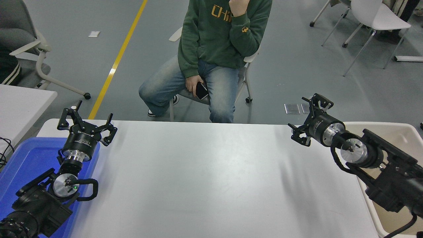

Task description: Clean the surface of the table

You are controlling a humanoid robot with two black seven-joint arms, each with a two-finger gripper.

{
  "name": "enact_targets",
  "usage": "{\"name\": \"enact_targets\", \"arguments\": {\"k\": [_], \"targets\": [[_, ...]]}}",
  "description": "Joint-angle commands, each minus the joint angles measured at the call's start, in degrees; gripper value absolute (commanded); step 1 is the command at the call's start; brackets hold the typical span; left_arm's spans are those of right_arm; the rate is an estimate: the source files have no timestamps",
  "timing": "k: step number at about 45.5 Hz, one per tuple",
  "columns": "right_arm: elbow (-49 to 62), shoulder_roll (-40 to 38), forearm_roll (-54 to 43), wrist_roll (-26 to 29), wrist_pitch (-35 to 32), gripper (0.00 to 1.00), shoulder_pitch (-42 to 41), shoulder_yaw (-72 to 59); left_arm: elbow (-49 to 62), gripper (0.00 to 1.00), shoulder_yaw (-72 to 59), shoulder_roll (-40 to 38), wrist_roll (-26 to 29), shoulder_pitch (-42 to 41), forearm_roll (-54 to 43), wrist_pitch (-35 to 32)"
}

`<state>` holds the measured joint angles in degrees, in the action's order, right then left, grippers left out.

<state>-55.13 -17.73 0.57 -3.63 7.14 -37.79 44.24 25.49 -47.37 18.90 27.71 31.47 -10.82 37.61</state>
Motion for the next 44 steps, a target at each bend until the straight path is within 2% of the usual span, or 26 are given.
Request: {"name": "enact_targets", "arguments": {"k": [1,14,31,44], "targets": [[0.29,6.13,0.83,-2.43,-0.19,1.00,1.32,4.98,0.00,1.00,0.00,0.00,-0.02,0.00,0.01,0.00],[5.65,10.17,0.92,-4.54,-0.10,1.00,1.41,5.95,0.00,1.00,0.00,0.00,0.07,0.00,0.01,0.00],[5.83,10.35,0.74,-7.79,-0.72,1.00,1.93,4.81,0.00,1.00,0.00,0.00,-0.02,0.00,0.01,0.00],[5.30,10.17,0.04,-7.97,-0.72,1.00,1.84,4.72,0.00,1.00,0.00,0.00,0.07,0.00,0.01,0.00]]}}
